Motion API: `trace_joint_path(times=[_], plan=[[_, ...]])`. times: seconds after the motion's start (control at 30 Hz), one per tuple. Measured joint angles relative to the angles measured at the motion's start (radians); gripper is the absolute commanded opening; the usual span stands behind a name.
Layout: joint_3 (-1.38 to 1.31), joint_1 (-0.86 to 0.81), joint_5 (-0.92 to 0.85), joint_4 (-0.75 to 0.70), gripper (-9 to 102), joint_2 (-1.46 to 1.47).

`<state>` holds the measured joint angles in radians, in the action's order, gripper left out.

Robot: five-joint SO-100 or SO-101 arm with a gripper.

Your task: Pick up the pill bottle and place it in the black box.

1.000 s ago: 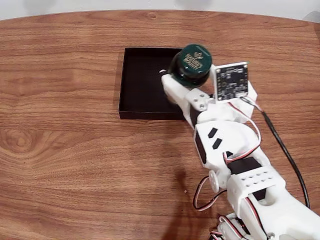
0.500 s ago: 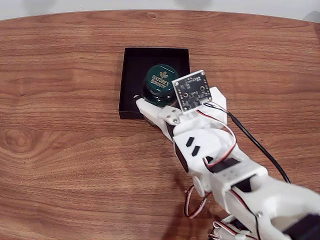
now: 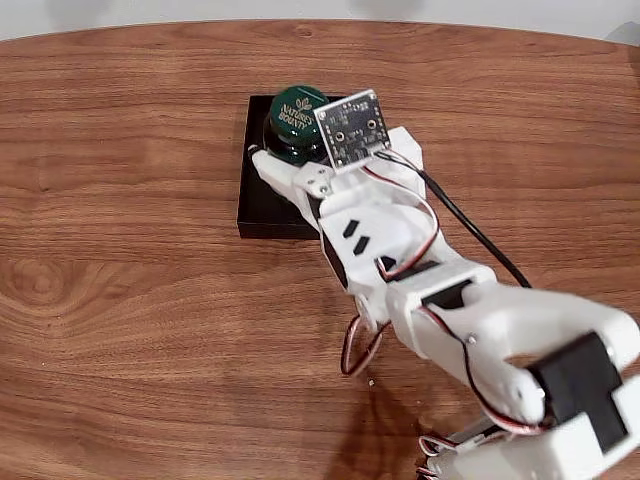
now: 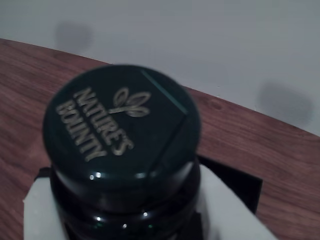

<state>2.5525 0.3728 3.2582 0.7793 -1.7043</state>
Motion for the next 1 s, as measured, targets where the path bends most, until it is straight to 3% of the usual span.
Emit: trace_joint_path(times=[0.7,1.0], plan=[[-0.163,-0.015,0.032,0.103,14,0.327],[-0.19,-0.015,0.031,0.126,23,0.371]])
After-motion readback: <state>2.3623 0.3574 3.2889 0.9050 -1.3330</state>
